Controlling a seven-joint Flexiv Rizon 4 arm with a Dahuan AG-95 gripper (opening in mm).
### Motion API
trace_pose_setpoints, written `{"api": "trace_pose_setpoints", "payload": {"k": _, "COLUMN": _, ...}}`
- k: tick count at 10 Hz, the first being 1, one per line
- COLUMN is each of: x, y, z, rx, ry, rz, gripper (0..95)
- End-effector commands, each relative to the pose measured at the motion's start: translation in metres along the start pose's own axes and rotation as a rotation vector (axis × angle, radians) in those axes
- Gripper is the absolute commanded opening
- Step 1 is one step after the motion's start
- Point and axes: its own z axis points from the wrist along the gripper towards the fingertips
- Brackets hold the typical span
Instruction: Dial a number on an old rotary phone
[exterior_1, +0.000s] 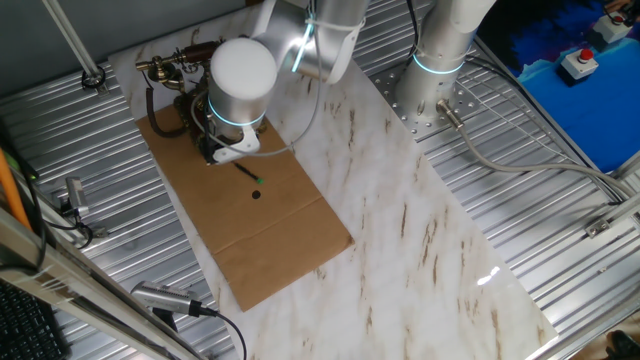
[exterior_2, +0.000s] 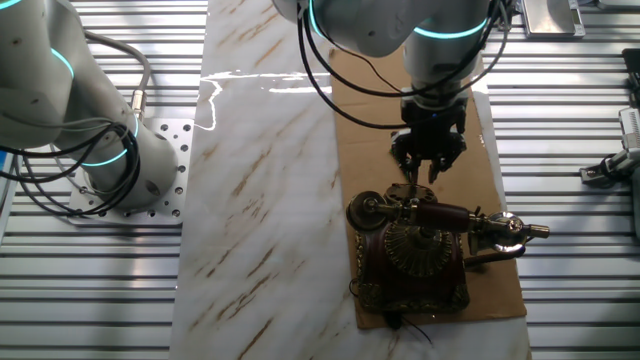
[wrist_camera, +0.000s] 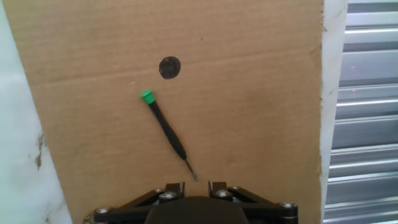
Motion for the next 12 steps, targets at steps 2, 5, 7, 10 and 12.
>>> {"api": "trace_pose_setpoints", "payload": {"k": 2, "x": -0.004, "y": -0.003, "z": -0.017, "rx": -0.026, "ry": -0.007, "rz": 0.046, "gripper": 19.0}}
{"api": "trace_pose_setpoints", "payload": {"k": 5, "x": -0.019, "y": -0.007, "z": -0.030, "rx": -0.035, "ry": -0.053, "rz": 0.068, "gripper": 19.0}}
{"api": "trace_pose_setpoints", "payload": {"k": 7, "x": -0.027, "y": -0.009, "z": -0.028, "rx": -0.036, "ry": -0.093, "rz": 0.070, "gripper": 19.0}}
{"api": "trace_pose_setpoints", "payload": {"k": 10, "x": -0.042, "y": -0.011, "z": -0.024, "rx": -0.048, "ry": -0.142, "rz": 0.066, "gripper": 19.0}}
{"api": "trace_pose_setpoints", "payload": {"k": 12, "x": -0.048, "y": -0.011, "z": -0.023, "rx": -0.085, "ry": -0.194, "rz": 0.081, "gripper": 19.0}}
